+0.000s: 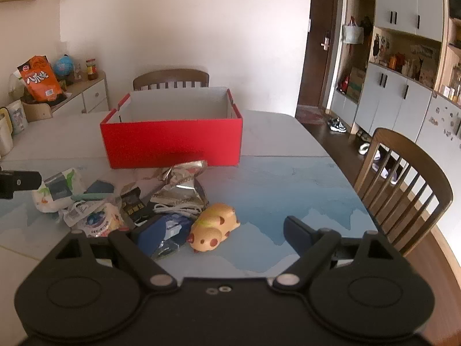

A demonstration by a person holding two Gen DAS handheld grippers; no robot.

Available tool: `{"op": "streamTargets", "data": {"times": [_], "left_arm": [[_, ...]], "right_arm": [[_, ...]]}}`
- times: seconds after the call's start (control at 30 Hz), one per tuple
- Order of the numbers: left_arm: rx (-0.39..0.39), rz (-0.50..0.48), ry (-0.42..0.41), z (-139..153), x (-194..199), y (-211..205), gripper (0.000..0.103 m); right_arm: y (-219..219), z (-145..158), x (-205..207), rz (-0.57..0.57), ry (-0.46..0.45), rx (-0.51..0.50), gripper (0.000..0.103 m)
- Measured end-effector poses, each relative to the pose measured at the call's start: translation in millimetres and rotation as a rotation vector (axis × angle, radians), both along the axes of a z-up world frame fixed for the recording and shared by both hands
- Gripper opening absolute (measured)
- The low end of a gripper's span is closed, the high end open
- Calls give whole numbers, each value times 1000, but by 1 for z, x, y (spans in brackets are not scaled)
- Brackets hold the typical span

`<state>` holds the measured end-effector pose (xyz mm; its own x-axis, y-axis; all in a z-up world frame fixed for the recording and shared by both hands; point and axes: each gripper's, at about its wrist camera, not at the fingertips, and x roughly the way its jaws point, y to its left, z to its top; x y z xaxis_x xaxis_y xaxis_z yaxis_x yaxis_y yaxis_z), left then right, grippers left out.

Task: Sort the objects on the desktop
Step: 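Reach the left gripper to the white-green pack while the right reaches the yellow pig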

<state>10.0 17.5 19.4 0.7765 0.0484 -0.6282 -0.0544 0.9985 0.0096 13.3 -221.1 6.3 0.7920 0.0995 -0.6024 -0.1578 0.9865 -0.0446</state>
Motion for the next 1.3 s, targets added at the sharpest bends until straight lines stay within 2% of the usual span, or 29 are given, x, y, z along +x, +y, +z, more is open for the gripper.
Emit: {"op": "streamTargets", "data": {"times": [0.33,0.6,0.87,1.3], "left_arm": [[18,38,-32,-1,12,16,103],[23,96,-30,-21,40,48,103],[89,78,-18,-51,75,70,103],[119,19,41,-98,98,83,103]], "right_arm": [[8,-9,16,28,15,2,89],[15,-21,38,14,29,-8,89],[20,-42,69,-28,77,-18,88],[25,-74,101,-79,163,8,85]]}}
